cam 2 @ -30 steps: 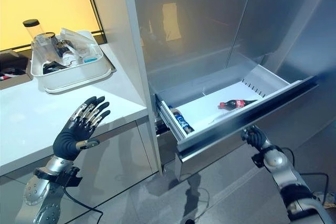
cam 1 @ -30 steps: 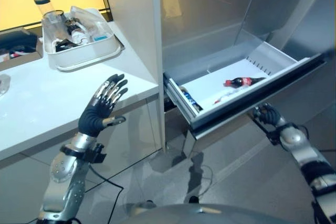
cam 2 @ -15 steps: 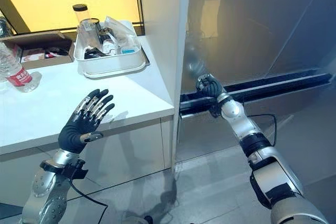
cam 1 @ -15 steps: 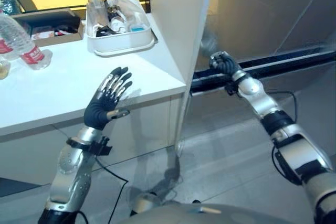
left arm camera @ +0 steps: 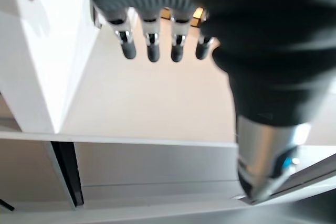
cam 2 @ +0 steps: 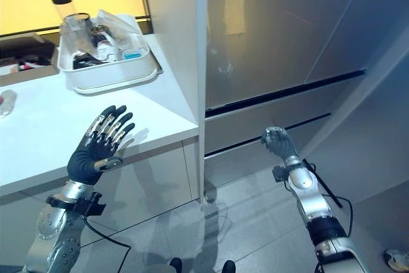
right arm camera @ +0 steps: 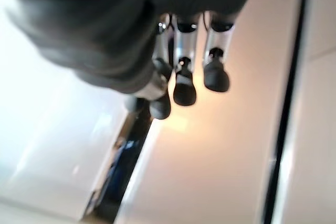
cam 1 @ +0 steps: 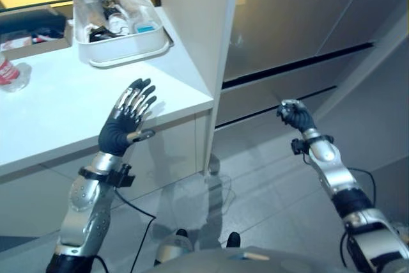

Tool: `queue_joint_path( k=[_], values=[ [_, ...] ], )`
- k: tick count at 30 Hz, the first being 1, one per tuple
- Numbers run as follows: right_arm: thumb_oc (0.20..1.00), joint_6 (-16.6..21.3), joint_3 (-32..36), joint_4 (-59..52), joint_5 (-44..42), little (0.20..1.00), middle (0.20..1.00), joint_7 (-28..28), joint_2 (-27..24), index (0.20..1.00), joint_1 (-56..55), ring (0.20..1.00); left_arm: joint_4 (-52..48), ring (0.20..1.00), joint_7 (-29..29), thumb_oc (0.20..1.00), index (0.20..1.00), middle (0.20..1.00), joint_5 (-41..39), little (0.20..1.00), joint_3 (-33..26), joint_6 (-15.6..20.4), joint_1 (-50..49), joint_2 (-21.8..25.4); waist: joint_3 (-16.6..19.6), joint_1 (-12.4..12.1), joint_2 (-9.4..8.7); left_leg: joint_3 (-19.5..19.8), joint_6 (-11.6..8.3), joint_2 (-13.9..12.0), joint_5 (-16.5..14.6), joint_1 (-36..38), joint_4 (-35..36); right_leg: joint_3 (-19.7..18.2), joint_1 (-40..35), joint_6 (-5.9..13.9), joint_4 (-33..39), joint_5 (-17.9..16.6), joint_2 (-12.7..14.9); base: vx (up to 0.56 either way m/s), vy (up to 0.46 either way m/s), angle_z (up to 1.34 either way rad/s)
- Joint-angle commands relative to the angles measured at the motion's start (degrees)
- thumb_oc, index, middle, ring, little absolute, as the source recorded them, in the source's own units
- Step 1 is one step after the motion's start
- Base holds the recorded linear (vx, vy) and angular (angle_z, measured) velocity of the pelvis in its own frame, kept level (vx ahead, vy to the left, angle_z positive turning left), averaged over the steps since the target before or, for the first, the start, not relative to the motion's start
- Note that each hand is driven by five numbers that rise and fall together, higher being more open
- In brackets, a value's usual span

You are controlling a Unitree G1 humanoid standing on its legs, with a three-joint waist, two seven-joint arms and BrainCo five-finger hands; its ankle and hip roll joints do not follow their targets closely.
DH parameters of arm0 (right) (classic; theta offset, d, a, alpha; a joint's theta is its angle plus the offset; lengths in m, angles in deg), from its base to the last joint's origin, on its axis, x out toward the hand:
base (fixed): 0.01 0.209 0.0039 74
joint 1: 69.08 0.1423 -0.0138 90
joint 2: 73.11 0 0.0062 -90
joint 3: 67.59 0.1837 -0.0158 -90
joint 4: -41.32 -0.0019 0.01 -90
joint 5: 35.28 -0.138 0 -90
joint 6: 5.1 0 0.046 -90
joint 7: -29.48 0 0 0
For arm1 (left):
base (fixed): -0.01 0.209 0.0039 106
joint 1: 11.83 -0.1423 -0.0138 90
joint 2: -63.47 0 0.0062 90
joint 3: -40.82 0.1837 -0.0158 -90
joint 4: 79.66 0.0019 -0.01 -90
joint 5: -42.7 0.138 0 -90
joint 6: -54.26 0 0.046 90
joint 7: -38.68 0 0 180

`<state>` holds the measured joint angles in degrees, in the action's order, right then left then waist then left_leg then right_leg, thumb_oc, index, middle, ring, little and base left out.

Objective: Take the drinks into the refrigerator

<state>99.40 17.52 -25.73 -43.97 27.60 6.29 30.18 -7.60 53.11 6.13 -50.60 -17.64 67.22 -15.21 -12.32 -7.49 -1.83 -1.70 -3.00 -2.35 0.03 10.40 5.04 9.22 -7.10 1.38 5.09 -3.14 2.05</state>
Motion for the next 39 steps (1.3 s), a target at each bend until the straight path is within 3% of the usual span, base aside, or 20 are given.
queue_joint_path(
  k=[1, 10, 19, 26, 30, 34, 39],
  values=[
    [1.000, 5.35, 1.88, -4.81, -3.15, 1.000, 1.000, -0.64, 0.40, 1.000, 2.22, 1.000, -0.90, 1.000, -1.09, 1.000, 1.000, 1.000, 2.76, 1.000, -1.05, 4.37, 0.55, 0.02, 2.30, 0.10, -0.72, -1.19, 2.96, 1.54, -5.12, 1.30, -0.51, 0.65, 2.54, 5.04, -9.30, 3.37, 3.69, -0.01, 0.010, -0.10],
    [1.000, 7.33, 6.95, -10.40, -4.63, 1.000, 1.000, -0.07, 3.26, 1.000, -9.00, 1.000, -0.99, 1.000, -1.51, 1.000, 1.000, 1.000, 4.03, 1.000, -2.11, 5.03, -0.66, -1.05, 2.76, 3.33, -0.17, -2.78, 2.95, 1.46, -5.51, 1.97, -0.49, -1.14, 3.02, 5.25, -9.19, 3.13, 3.33, -0.02, 0.012, -0.13],
    [1.000, 7.74, 8.28, -13.89, -5.37, 1.000, 1.000, 3.61, 3.18, 1.000, -14.14, 1.000, -4.23, 1.000, 10.40, 1.000, 1.000, 1.000, -5.50, 1.000, 3.56, 1.67, 2.21, 4.65, 3.69, 6.54, 0.97, -5.85, 2.91, 1.44, -5.81, 2.83, -0.62, -4.60, 3.43, 5.67, -8.30, 2.31, 2.89, -0.01, 0.015, -0.19],
    [1.000, 8.48, 8.52, -18.29, -7.23, 1.000, 1.000, 6.12, 2.85, 1.000, -15.53, 1.000, -0.94, 1.000, 14.78, 1.000, 1.000, 1.000, -8.26, 1.000, 9.89, -0.54, 4.52, 6.84, 3.37, 9.35, 1.83, -9.87, 3.16, 1.74, -6.55, 3.04, -2.16, -8.46, 5.38, 6.22, -9.01, 1.44, 2.27, -0.01, 0.015, -0.28],
    [1.000, 8.66, 7.97, -20.05, -8.40, 1.000, 1.000, 7.22, 3.24, 1.000, -16.59, 1.000, 0.49, 1.000, 16.36, 1.000, 1.000, 1.000, -9.07, 1.000, 11.62, -1.07, 4.59, 7.59, 2.95, 11.03, 2.36, -13.48, 3.38, 1.78, -7.38, 2.85, -3.65, -12.45, 7.55, 6.45, -9.58, 0.59, 1.28, -0.05, 0.021, -0.52],
    [1.000, 8.48, 7.15, -19.75, -8.70, 1.000, 1.000, 7.88, 3.33, 1.000, -16.43, 1.000, 3.98, 1.000, 17.05, 1.000, 1.000, 1.000, -7.76, 1.000, 12.89, -1.06, 3.73, 8.54, 2.53, 12.92, 2.94, -18.34, 3.61, 1.80, -8.58, 2.46, -5.71, -17.04, 9.98, 6.96, -10.50, -0.22, 0.17, -0.06, 0.027, -0.82],
    [1.000, 8.69, 7.88, -20.17, -8.99, 1.000, 1.000, 7.62, 2.96, 1.000, -16.33, 1.000, 11.97, 1.000, 17.14, 1.000, 1.000, 1.000, -4.51, 1.000, 15.51, -1.17, 4.05, 8.39, 2.55, 14.31, 3.40, -20.63, 3.55, 1.85, -9.76, 1.90, -7.90, -19.32, 10.79, 7.28, -11.35, -0.09, -0.35, -0.02, 0.019, -0.52]
  ],
)
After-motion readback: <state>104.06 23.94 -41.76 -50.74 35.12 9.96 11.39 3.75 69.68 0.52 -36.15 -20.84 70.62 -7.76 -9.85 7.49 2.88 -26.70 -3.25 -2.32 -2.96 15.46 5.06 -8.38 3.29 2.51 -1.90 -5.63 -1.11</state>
